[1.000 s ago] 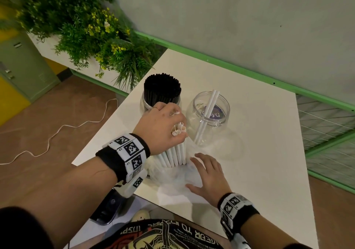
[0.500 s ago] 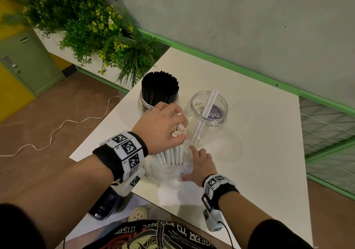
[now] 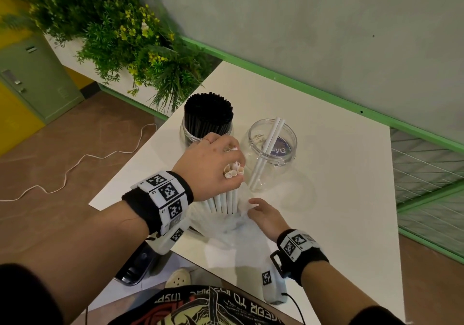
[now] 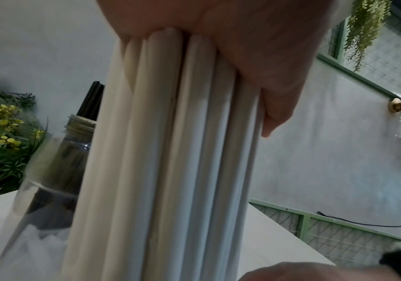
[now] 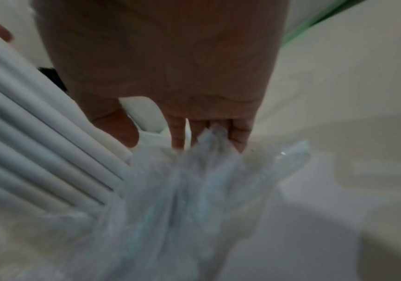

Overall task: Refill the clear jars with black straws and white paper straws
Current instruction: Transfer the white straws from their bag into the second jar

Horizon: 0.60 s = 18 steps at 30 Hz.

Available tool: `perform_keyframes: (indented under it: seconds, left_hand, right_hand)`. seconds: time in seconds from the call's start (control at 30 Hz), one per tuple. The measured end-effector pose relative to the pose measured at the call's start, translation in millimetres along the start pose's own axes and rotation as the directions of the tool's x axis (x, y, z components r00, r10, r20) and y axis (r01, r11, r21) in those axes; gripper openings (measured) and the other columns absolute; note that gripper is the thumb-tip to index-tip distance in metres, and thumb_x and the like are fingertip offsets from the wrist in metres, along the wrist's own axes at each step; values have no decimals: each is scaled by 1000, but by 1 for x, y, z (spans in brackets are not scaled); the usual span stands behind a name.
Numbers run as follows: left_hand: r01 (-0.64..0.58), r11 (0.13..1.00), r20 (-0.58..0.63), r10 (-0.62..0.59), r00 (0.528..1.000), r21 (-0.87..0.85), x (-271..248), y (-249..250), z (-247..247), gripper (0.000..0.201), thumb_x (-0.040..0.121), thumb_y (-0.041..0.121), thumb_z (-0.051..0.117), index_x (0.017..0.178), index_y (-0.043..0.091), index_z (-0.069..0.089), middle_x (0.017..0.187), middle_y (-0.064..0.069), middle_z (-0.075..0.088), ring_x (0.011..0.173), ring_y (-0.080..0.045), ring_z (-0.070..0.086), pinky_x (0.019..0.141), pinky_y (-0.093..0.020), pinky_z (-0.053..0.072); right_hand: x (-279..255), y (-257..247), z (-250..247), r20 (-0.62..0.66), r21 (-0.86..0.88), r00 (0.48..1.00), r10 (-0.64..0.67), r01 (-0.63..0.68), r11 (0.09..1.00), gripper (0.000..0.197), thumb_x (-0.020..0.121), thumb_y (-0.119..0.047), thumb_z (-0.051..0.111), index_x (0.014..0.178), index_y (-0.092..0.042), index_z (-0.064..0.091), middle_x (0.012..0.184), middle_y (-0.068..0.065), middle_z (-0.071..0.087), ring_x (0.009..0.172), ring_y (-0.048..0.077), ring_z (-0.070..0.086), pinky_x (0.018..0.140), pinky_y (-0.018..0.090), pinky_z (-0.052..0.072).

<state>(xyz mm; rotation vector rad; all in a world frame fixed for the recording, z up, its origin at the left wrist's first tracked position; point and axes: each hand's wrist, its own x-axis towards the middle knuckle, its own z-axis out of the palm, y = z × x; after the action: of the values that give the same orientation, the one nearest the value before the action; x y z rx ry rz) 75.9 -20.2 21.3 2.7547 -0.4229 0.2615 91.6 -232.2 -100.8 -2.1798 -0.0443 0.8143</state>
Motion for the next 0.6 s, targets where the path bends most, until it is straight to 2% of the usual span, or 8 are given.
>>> perform_keyframes:
  seconds: [0.1,0.17,0.23,0.33,0.37,0.43,0.53,0.6]
  left_hand:
    - [3,1000,-2,-3,1000,0,2,1,0,28,79,56,52,93,35,63,114,10,55,104,-20,49,79,-42,50]
    - [-3,1000,-3,3,1000,9,3,1,0,27,79,55,53,93,34,64,114,10,55,103,-20,50,78,-41,49]
    - [-1,1000,-1,1,1000,10,3,0,0,27,79,54,54,93,34,64,114,10,55,103,-20,49,79,-40,49]
    - [3,1000,6,-3,1000,6,3,-2,0,27,79,55,53,94,35,63,115,10,55,103,-19,49,80,-41,49]
    - [-1,1000,6,1,1000,6,2,-2,0,27,79,55,53,94,35,63,115,10,55,104,-19,49,80,-40,49]
    - [-8,1000,5,8,1000,10,1,-2,-1,29,80,56,51,95,34,63,116,9,55,104,-20,50,80,-39,48]
    - [-1,1000,11,1,1000,17,2,-1,-1,29,80,56,50,95,34,63,116,10,55,105,-20,49,81,-40,48]
    - [0,1000,12,0,1000,16,2,0,-1,29,80,56,50,95,34,63,116,10,55,105,-20,49,82,-41,48]
  right_hand:
    - [-2,-13,-2,-25,-239,1000,5,-11,971,58,86,-55,58,134,-24,42,120,-1,57,110,18,55,87,26,38]
    - [2,-16,4,-47,-407,999,-18,-3,914,58,86,-55,58,131,-22,42,119,0,57,109,21,56,85,28,41]
    - [5,-17,7,-77,-461,996,-54,13,887,38,92,-37,53,122,-16,44,109,4,60,101,26,58,79,30,42]
    - [10,-8,0,-204,-235,979,-26,-23,972,16,89,-6,44,102,-12,38,82,5,54,78,29,53,67,32,41]
    - [11,-1,-3,-239,-168,971,-23,-18,986,17,87,0,41,98,-12,36,77,3,51,75,28,51,67,34,41]
    - [13,10,-7,-265,-137,960,-94,59,989,26,80,10,38,92,-13,39,81,5,51,77,27,48,68,31,40]
    - [16,21,-3,-250,-220,936,-247,194,956,42,68,21,34,84,-12,54,95,9,53,86,26,51,71,7,35]
    - [18,25,2,-276,-242,919,-282,217,946,45,68,24,34,87,-4,64,99,9,53,91,24,53,75,2,32]
